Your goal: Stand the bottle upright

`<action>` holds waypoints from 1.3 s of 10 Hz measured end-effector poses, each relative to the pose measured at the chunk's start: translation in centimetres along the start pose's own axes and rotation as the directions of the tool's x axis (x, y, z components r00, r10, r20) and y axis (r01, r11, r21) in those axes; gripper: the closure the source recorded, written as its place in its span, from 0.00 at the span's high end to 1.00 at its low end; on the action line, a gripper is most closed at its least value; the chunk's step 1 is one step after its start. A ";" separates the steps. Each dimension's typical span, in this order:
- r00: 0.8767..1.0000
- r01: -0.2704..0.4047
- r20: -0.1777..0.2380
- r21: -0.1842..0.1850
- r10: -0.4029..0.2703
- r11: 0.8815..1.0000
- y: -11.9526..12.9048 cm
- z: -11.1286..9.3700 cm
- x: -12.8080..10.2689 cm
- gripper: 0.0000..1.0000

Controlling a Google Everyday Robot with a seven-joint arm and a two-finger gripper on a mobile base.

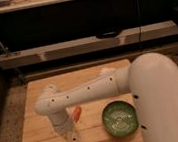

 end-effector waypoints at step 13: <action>0.970 -0.032 -0.235 0.162 0.070 0.986 4.0 -9.3 1.4 0.00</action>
